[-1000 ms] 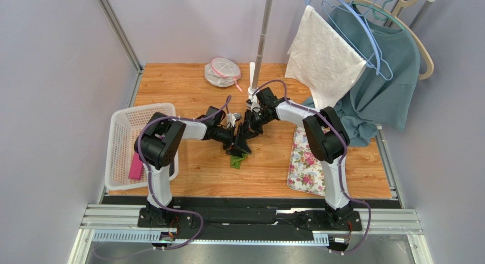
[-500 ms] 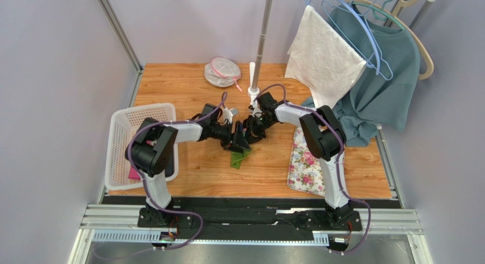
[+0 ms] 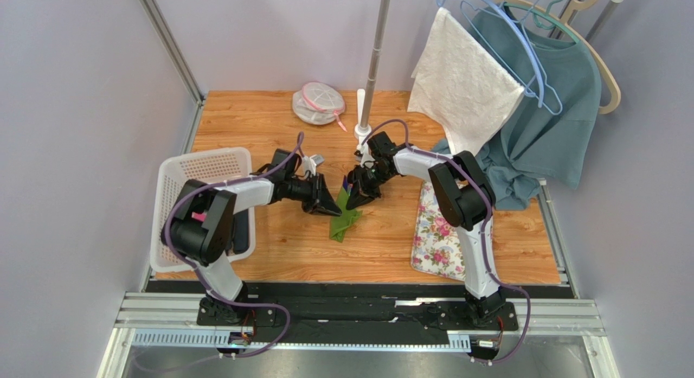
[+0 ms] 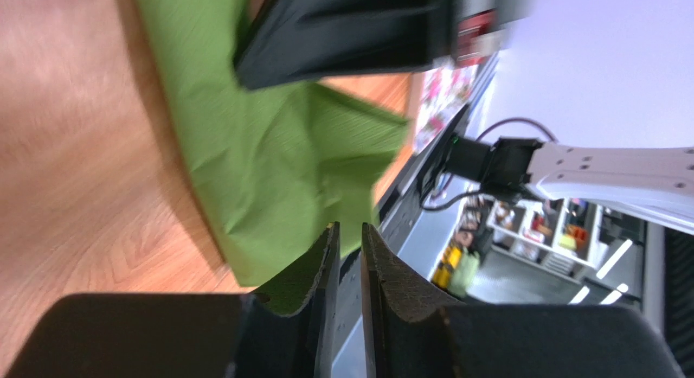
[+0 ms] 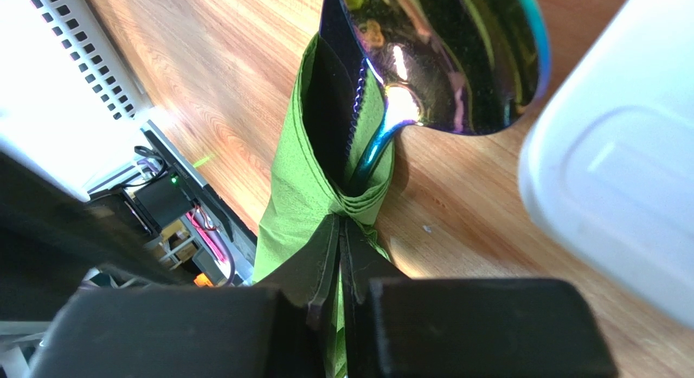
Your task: Place the utensils on the paper napkin and roll it up
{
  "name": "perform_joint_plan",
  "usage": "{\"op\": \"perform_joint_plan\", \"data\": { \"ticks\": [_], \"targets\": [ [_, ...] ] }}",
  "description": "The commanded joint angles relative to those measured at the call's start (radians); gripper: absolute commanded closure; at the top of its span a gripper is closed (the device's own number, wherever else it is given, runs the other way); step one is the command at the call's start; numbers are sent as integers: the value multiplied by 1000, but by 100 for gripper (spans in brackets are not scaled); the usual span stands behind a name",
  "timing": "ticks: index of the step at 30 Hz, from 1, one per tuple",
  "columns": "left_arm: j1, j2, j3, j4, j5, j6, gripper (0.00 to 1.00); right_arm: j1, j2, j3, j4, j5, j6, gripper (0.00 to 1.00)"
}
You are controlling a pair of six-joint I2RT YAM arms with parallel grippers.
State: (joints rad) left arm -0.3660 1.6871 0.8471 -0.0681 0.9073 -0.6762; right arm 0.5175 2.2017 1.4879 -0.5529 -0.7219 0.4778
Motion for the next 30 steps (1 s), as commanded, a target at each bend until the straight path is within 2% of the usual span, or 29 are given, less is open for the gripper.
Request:
{"op": "perform_joint_plan", "data": {
  "ticks": [1, 8, 12, 16, 20, 25, 30],
  "targets": [
    [-43, 60, 50, -102, 38, 47, 77, 13, 47, -6, -61, 180, -67, 95],
    [-51, 172, 78, -212, 10, 113, 81, 13, 59, 26, -85, 211, -70, 95],
    [-48, 232, 104, -300, -77, 177, 87, 15, 62, 44, -101, 237, -74, 95],
    [-37, 261, 90, -303, -91, 179, 91, 15, 64, 72, -99, 242, -79, 95],
    [-25, 292, 55, -199, -47, 130, 100, 24, 62, 113, -96, 251, -88, 95],
    [-16, 293, -6, -18, -4, 44, 100, 50, 56, 153, -94, 256, -107, 93],
    [-14, 307, -33, 62, -2, -23, 100, 65, 78, 221, -102, 266, -111, 91]
  ]
}}
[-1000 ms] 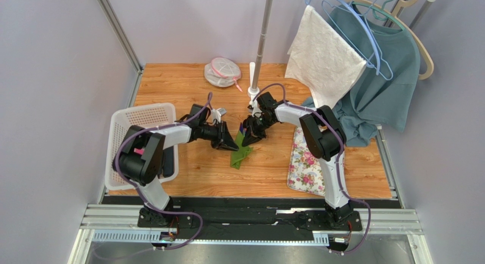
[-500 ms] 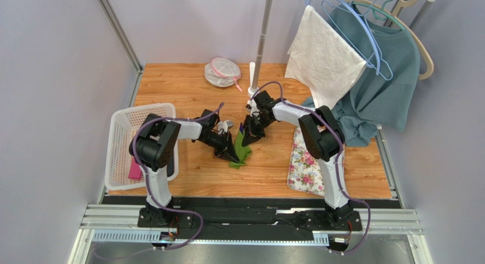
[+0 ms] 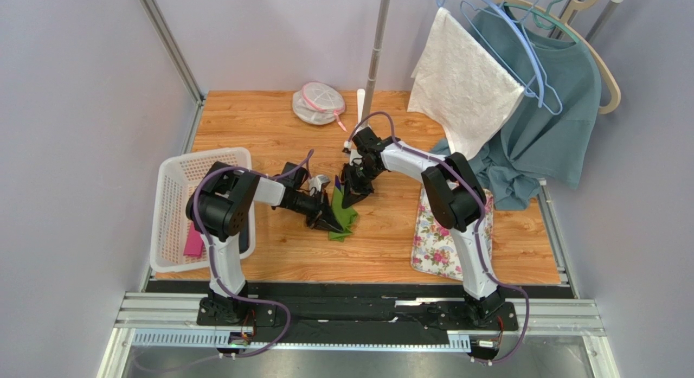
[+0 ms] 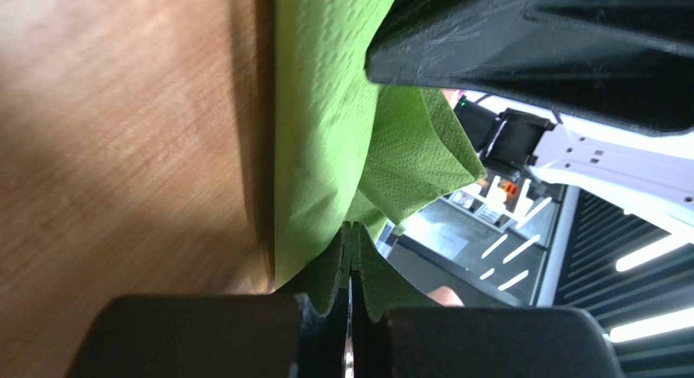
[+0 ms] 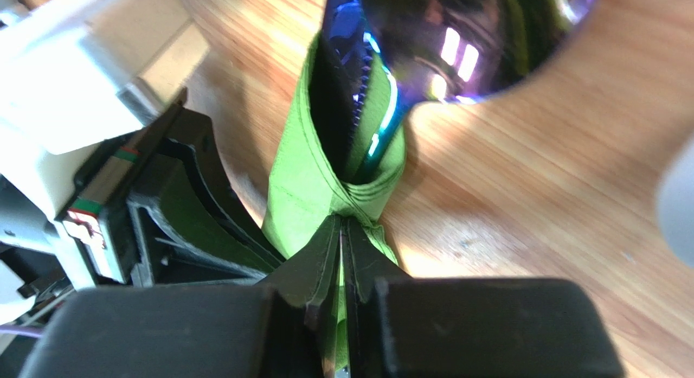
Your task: Place the utensils on the paper napkin and roll it up
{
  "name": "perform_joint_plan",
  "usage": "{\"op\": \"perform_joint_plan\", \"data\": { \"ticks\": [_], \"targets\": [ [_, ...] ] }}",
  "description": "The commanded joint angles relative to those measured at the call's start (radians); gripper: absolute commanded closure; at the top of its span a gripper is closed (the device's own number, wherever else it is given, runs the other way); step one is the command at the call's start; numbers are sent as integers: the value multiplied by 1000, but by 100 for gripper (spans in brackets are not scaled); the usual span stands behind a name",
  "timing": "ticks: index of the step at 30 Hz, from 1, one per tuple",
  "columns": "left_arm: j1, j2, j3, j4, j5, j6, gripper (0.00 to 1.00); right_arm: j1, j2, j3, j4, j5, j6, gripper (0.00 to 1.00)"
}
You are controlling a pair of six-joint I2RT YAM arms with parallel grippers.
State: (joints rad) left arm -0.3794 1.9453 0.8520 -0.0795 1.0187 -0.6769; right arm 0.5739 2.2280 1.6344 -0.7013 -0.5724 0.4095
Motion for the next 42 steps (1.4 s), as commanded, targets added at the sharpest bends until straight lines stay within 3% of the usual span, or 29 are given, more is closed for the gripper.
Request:
{"op": "perform_joint_plan", "data": {
  "ticks": [1, 9, 17, 27, 35, 42],
  "targets": [
    [2, 55, -34, 73, -115, -23, 100, 12, 58, 96, 39, 117, -46, 91],
    [23, 87, -5, 124, -132, -16, 100, 3, -54, 134, -9, 13, -74, 79],
    [25, 66, -16, 164, -111, 0, 100, 9, -137, -83, 56, -158, 41, 81],
    [34, 24, -30, 187, -104, 5, 100, 23, -145, -234, 16, -110, -52, 87],
    [45, 44, -33, 176, -123, 7, 100, 27, -189, -232, -40, 49, -178, 88],
    [43, 53, -28, 175, -120, 8, 100, 33, -275, -246, 55, -110, -85, 85]
  ]
}}
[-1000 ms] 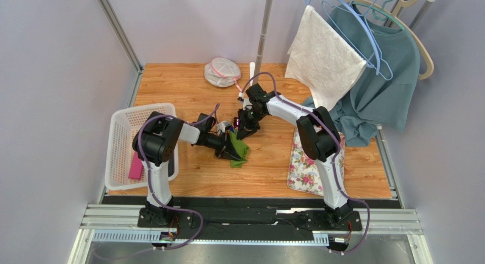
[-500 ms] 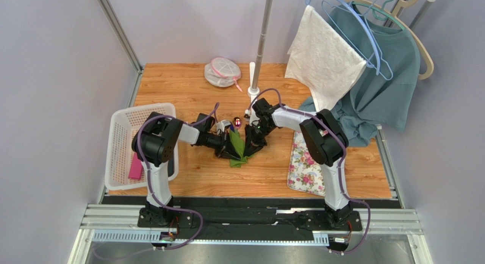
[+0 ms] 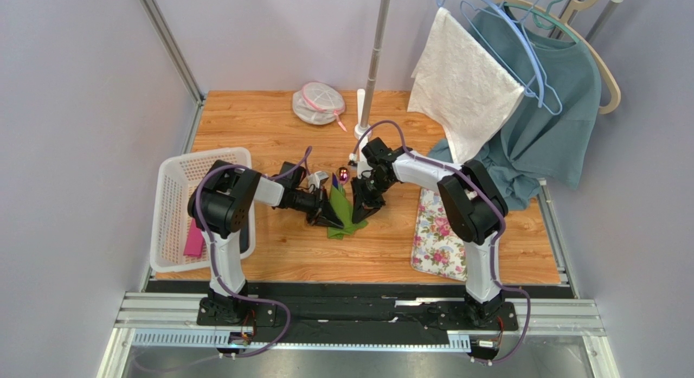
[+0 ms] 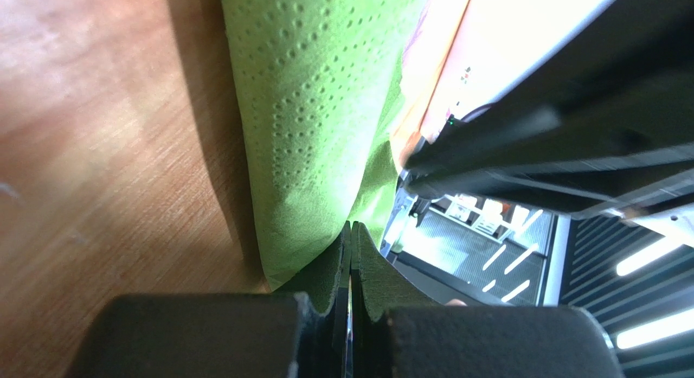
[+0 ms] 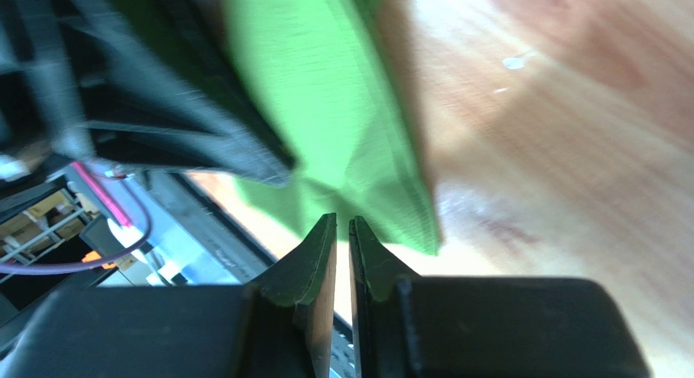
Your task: Place the utensils on the paper napkin and roll it up
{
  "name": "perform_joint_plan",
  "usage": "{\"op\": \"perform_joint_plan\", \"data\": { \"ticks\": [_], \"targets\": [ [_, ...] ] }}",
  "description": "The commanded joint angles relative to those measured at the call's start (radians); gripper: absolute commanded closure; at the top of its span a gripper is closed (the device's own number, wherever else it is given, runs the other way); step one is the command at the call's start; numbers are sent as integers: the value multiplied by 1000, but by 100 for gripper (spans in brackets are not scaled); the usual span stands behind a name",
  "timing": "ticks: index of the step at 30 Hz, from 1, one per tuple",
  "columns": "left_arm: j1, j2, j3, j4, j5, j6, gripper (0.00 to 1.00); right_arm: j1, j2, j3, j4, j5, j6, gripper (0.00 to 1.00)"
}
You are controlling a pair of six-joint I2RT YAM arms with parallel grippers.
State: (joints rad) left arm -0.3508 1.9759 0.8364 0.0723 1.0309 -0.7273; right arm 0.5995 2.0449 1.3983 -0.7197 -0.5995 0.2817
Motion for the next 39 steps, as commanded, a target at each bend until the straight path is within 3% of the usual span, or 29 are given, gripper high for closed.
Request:
{"op": "perform_joint_plan", "data": {
  "ticks": [1, 6, 12, 25, 34, 39],
  "targets": [
    [16, 23, -11, 21, -132, 58, 100, 9, -100, -21, 125, -114, 65, 85],
    [21, 24, -5, 21, -129, 55, 100, 40, -112, -74, 258, -137, 181, 85],
    [27, 29, -3, 34, -126, 45, 100, 80, -66, -102, 298, -100, 192, 89],
    [35, 35, -8, 63, -115, 29, 100, 120, 9, -134, 244, 41, 146, 92],
    [39, 34, -16, 64, -121, 34, 100, 95, -101, -134, 258, -137, 142, 91],
    [39, 32, -16, 66, -120, 34, 100, 34, -146, -130, 292, -145, 227, 90]
  ]
}}
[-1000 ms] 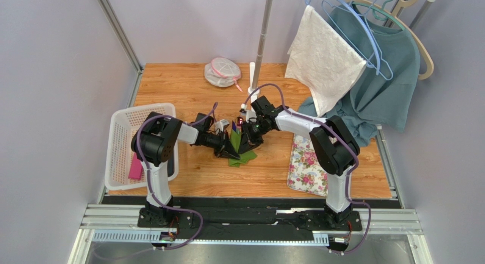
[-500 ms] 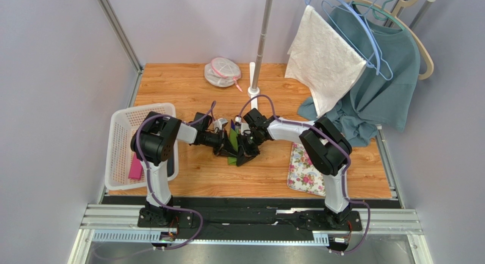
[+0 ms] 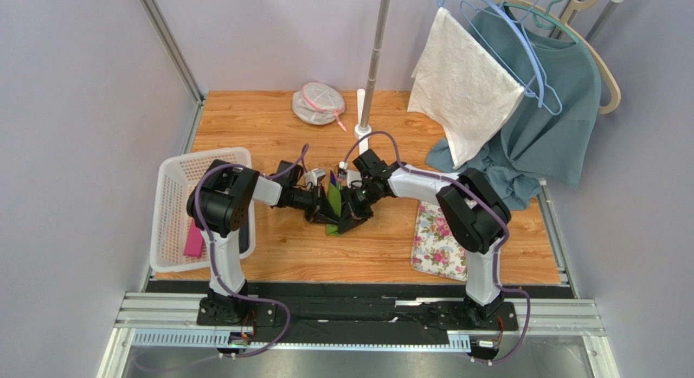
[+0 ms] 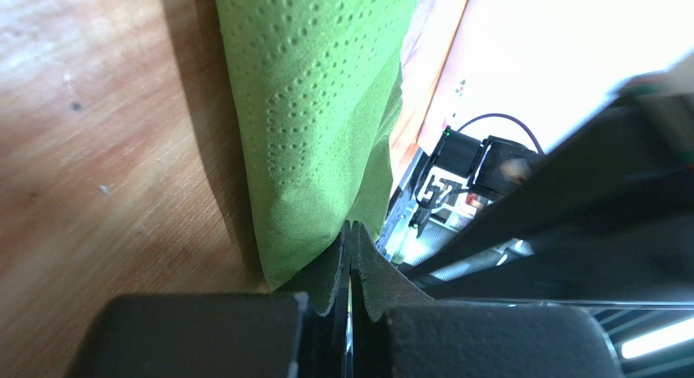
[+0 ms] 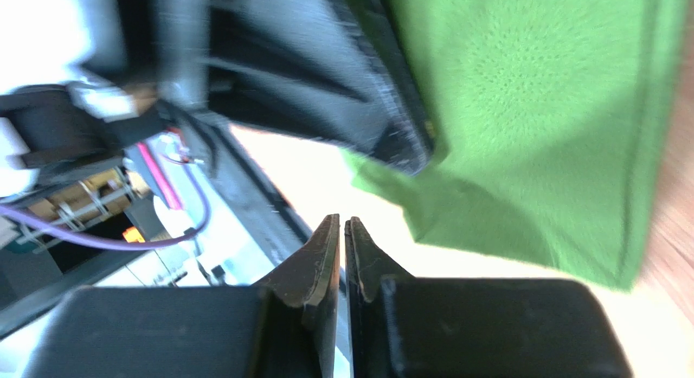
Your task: Place the utensils on the paper napkin and roll it up
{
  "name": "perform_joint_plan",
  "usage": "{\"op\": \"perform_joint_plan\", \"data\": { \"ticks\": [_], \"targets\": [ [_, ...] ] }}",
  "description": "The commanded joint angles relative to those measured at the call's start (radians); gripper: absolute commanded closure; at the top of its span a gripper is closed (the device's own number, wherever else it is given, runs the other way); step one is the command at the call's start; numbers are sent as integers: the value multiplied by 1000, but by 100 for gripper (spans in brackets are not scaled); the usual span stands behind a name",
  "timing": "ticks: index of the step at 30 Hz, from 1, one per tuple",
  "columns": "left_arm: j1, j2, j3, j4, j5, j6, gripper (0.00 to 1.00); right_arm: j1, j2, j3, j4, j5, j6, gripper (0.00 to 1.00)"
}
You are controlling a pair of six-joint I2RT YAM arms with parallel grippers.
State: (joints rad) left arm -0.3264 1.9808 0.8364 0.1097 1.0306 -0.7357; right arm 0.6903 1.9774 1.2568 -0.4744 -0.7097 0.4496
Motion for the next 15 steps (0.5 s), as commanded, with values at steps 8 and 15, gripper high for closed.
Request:
{"op": "perform_joint_plan", "data": {
  "ticks": [8, 15],
  "targets": [
    [15, 27, -19, 39, -116, 41, 100, -126, 21, 116, 105, 33, 161, 89],
    [16, 32, -19, 67, -118, 33, 100, -117, 121, 174, 204, 16, 270, 89]
  ]
}}
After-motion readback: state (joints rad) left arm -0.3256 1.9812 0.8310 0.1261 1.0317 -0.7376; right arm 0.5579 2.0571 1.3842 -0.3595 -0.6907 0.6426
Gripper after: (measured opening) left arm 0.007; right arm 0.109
